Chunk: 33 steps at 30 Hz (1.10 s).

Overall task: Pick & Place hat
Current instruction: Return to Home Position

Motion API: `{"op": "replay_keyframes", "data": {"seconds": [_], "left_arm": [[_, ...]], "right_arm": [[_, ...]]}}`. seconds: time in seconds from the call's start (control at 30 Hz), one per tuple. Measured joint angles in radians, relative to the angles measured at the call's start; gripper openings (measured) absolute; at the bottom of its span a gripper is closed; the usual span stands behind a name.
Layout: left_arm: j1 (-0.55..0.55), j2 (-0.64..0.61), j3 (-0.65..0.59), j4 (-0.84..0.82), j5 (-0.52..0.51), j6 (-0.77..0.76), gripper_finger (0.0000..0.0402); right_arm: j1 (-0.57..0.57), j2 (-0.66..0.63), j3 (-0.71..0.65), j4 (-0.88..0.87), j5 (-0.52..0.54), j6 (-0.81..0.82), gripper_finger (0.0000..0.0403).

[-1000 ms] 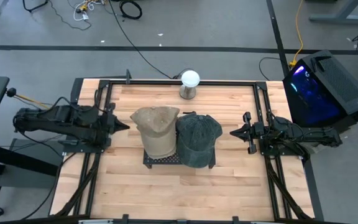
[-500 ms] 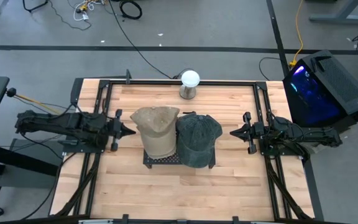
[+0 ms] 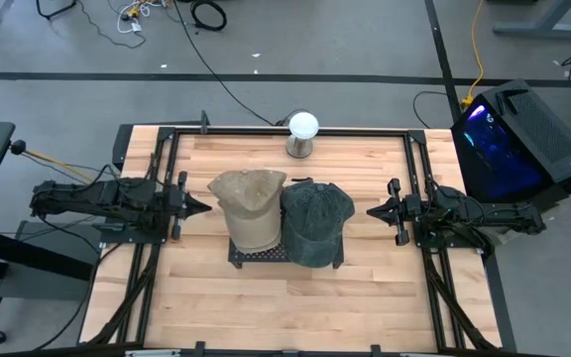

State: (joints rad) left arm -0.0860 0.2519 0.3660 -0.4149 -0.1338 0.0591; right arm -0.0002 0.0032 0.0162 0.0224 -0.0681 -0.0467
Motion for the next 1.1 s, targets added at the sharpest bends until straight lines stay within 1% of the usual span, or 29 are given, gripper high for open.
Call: {"op": "replay_keyframes", "data": {"seconds": [0.13,0.33,0.43,0.7,0.93,1.1], "left_arm": [[0.000,-0.012,0.000,0.056,0.000,-0.044,0.0001],[0.000,-0.012,0.000,0.112,0.000,-0.048,0.0001],[0.000,-0.020,0.000,0.116,0.000,-0.048,0.0001],[0.000,-0.119,0.000,0.113,-0.003,-0.040,0.0000],[0.000,-0.124,-0.002,0.122,-0.007,-0.048,0.0000],[0.000,-0.168,-0.074,0.225,0.007,-0.052,0.0000]], "right_arm": [[0.000,0.000,0.000,0.000,0.000,0.000,0.0015],[0.000,0.000,0.000,0.000,0.000,0.000,0.0015],[0.000,0.000,0.000,0.000,0.000,0.000,0.0015],[0.000,0.000,0.000,0.000,0.000,0.000,0.0015],[0.000,0.000,0.000,0.000,0.000,0.000,0.0015],[0.000,0.000,0.000,0.000,0.000,0.000,0.0015]]}}
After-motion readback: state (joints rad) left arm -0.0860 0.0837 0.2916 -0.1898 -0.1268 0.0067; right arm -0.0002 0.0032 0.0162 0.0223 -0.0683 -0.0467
